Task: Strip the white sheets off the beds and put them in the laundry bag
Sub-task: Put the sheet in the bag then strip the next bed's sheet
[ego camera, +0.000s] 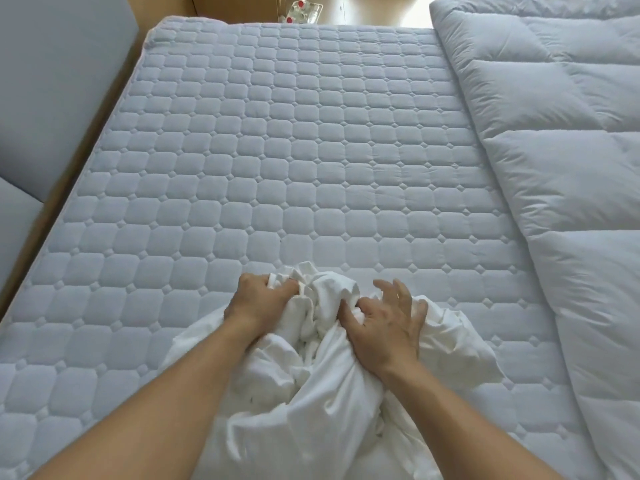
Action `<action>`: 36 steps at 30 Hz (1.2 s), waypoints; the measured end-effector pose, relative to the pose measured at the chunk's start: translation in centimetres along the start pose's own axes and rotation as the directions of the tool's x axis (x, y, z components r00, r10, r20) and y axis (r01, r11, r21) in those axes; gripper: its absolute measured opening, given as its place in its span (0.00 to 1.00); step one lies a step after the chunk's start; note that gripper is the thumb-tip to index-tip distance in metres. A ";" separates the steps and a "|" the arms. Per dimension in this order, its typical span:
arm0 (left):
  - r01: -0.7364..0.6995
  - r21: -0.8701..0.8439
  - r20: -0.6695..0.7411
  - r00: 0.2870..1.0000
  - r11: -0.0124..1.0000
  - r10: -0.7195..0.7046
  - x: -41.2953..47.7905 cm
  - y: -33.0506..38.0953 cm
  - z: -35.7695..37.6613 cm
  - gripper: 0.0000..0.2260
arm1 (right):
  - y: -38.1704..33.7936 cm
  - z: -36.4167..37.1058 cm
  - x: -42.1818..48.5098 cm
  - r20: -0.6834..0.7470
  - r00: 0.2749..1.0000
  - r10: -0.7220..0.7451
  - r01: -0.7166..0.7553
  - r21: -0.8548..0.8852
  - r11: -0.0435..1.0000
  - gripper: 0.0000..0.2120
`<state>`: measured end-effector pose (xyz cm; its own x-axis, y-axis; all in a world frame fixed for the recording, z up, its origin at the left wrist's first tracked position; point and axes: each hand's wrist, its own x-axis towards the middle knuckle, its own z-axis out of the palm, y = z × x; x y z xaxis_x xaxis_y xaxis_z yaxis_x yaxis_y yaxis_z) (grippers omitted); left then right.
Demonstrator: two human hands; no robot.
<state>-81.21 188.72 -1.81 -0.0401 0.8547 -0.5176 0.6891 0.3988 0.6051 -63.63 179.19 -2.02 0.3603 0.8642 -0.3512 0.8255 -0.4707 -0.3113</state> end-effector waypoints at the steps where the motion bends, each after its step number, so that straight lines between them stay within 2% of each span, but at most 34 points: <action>1: -0.001 -0.029 0.020 1.000 1.000 0.002 0.4 0.0 -0.3 0.18 | -0.1 0.0 0.3 0.035 0.999 0.011 -0.012 0.017 1.000 0.43; 2: 0.015 -0.019 0.044 0.999 1.000 -0.014 0.9 -0.3 -0.5 0.18 | 0.0 0.0 0.5 0.075 0.996 0.040 -0.043 0.048 0.998 0.45; 3: 0.050 -0.004 0.071 0.996 0.999 -0.049 1.4 -0.5 -0.7 0.24 | 0.1 0.0 0.8 0.117 0.990 0.076 -0.087 0.097 0.991 0.47; 5: 0.120 0.027 0.130 0.984 0.992 -0.123 2.4 -0.8 -0.8 0.46 | 0.4 -0.1 1.4 0.222 0.966 0.132 -0.177 0.198 0.964 0.51; 6: 0.131 0.129 0.133 0.980 0.983 -0.148 2.8 -0.7 -0.9 0.52 | 0.5 -0.2 1.7 0.272 0.951 0.144 -0.207 0.217 0.954 0.53; 8: 0.102 0.431 0.121 0.978 0.896 -0.169 3.4 -0.3 -0.8 0.51 | 0.7 -0.4 2.2 0.341 0.927 0.155 -0.238 0.219 0.946 0.54; 10: 0.017 0.552 0.202 0.967 0.834 -0.154 3.6 -0.8 -0.9 0.46 | 0.9 -0.5 2.5 0.360 0.919 0.160 -0.245 0.203 0.948 0.54; 12: 0.026 0.420 0.288 0.944 0.907 -0.160 3.8 -2.0 -1.2 0.48 | 1.0 -0.5 2.4 0.363 0.919 0.154 -0.234 0.186 0.954 0.56; 14: 0.097 0.156 0.334 0.931 0.983 -0.145 3.7 -3.6 -1.5 0.43 | 1.1 -0.3 2.0 0.363 0.921 0.140 -0.218 0.184 0.958 0.61; 16: 0.097 0.021 0.408 0.908 0.995 -0.097 3.1 -4.1 -2.0 0.38 | 1.2 -0.4 1.7 0.355 0.927 0.118 -0.193 0.184 0.964 0.63; 18: 0.033 -0.042 0.420 0.908 0.999 -0.013 1.5 -3.7 -2.3 0.35 | 1.1 -0.5 1.4 0.346 0.934 0.086 -0.165 0.205 0.965 0.56; 20: 0.014 -0.110 0.333 0.943 0.994 0.024 -0.4 -3.5 -2.2 0.32 | 0.8 -0.6 0.8 0.331 0.942 0.059 -0.142 0.233 0.962 0.46; 22: -0.019 -0.089 0.238 0.970 0.996 0.040 -2.1 -3.1 -2.4 0.30 | 0.5 -0.9 0.0 0.303 0.952 0.035 -0.116 0.257 0.960 0.36; 26: -0.166 -0.021 0.158 0.973 0.986 0.167 -3.9 -1.0 -3.7 0.29 | -0.7 -2.9 -0.8 0.170 0.985 -0.021 -0.029 0.289 0.957 0.29; 28: -0.253 0.016 0.031 0.967 0.967 0.253 -3.6 1.0 -4.7 0.30 | -2.0 -5.2 0.2 0.018 0.998 -0.052 0.047 0.238 0.970 0.27; 30: -0.372 0.038 -0.123 0.919 0.928 0.373 -3.1 2.6 -5.6 0.33 | -3.2 -7.2 1.6 -0.150 0.986 -0.073 0.100 0.180 0.979 0.27; 33: -0.453 0.124 -0.192 0.862 0.883 0.469 -2.5 0.9 -4.9 0.40 | -4.0 -5.7 2.0 -0.414 0.898 -0.150 0.191 0.060 0.980 0.21; 36: -0.523 0.263 -0.185 0.797 0.811 0.574 -3.5 -4.6 -2.5 0.32 | -3.8 0.3 -0.1 -0.594 0.748 -0.296 0.290 -0.107 0.951 0.14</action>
<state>-86.05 184.77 -1.28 0.2296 0.9721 0.0468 0.7700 -0.2109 0.6022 -66.93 180.85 -1.01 0.2836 0.8913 0.3538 0.9362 -0.1775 -0.3033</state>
